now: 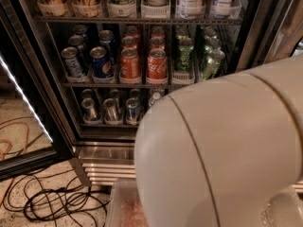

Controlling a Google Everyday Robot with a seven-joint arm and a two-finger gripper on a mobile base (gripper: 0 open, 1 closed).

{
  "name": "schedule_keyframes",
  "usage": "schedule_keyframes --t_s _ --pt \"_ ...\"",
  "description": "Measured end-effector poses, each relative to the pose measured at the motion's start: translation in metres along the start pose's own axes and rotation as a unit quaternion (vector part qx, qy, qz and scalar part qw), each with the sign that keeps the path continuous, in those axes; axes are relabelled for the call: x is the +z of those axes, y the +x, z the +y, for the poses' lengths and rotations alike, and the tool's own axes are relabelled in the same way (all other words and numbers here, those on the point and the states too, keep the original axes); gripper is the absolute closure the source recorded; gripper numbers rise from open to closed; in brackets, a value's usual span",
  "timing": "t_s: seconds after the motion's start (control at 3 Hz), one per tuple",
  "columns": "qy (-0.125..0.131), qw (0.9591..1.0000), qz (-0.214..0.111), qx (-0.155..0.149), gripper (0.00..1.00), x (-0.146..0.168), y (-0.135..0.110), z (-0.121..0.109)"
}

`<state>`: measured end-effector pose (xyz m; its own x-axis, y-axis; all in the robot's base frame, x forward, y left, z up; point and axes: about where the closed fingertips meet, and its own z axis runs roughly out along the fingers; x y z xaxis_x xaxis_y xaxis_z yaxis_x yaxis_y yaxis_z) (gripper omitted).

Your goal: Pick water bottle from bottom shelf of fridge

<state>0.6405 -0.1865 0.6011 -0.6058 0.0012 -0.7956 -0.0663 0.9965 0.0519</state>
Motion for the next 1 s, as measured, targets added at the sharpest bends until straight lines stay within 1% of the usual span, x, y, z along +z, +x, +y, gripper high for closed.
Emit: schedule_keyframes --t_s 0.33,0.67,1.0 --pt "0.012 0.9999 -0.007 0.004 0.32 0.001 -0.002 -0.007" --pt "0.019 0.9996 -0.019 0.011 0.35 0.002 -0.011 -0.011" --pt "0.020 0.9993 -0.027 0.017 0.34 0.004 -0.017 -0.012"
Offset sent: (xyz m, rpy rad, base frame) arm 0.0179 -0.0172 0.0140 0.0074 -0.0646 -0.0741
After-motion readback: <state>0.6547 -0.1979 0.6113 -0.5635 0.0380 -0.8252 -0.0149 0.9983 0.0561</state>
